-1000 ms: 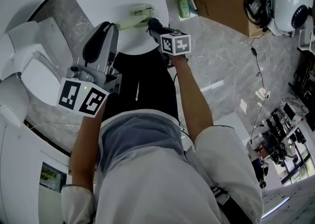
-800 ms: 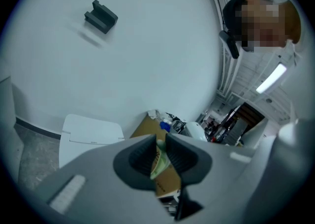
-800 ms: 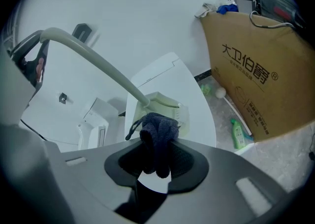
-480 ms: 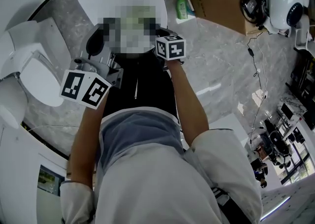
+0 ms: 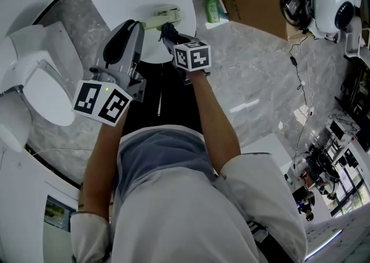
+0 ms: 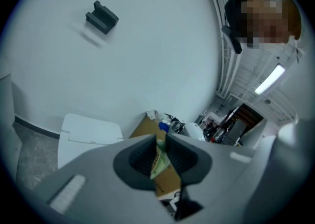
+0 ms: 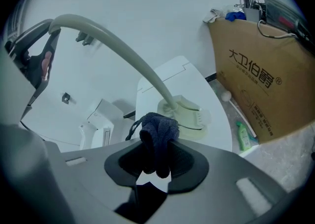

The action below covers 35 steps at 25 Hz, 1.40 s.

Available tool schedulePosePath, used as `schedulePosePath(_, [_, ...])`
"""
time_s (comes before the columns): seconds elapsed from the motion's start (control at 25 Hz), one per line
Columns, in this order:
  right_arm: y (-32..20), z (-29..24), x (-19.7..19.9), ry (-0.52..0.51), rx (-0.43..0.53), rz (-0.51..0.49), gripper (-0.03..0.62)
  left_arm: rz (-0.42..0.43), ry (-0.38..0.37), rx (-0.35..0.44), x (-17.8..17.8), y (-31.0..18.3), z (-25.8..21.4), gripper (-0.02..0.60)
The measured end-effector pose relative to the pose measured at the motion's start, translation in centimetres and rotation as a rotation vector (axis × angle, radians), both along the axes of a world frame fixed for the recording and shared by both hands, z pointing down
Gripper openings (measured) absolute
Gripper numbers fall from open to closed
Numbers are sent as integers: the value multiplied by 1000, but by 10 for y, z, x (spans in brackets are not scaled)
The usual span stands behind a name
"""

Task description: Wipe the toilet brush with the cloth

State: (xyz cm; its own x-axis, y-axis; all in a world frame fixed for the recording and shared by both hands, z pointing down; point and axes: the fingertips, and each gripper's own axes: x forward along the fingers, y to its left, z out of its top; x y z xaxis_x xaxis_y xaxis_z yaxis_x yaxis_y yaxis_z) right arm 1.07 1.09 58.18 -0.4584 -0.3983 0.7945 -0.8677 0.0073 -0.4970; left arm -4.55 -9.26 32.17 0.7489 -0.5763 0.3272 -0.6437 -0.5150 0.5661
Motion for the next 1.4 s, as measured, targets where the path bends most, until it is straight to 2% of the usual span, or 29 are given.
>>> schedulePosePath(0.4, [-12,-5,-33,-90,13,-30,97,-13,-1,1,1,-2,0,0])
schedulePosePath(0.72, [-13,-1,21,-106,-5,12,97,-37,0,0,2,-5,0,0])
schedulePosePath(0.96, [-18,1,41,-107,-6,-101,97,-57,-11,1,3,-4,0,0])
schedulePosePath(1.2, [-21,4,53,-153,-20,-156,97,-83,-18,4,2,-3,2,0])
schedulePosePath(1.4, [-32,13,82,-144,-50,-54,97,-101,-15,7,2,-1,2,0])
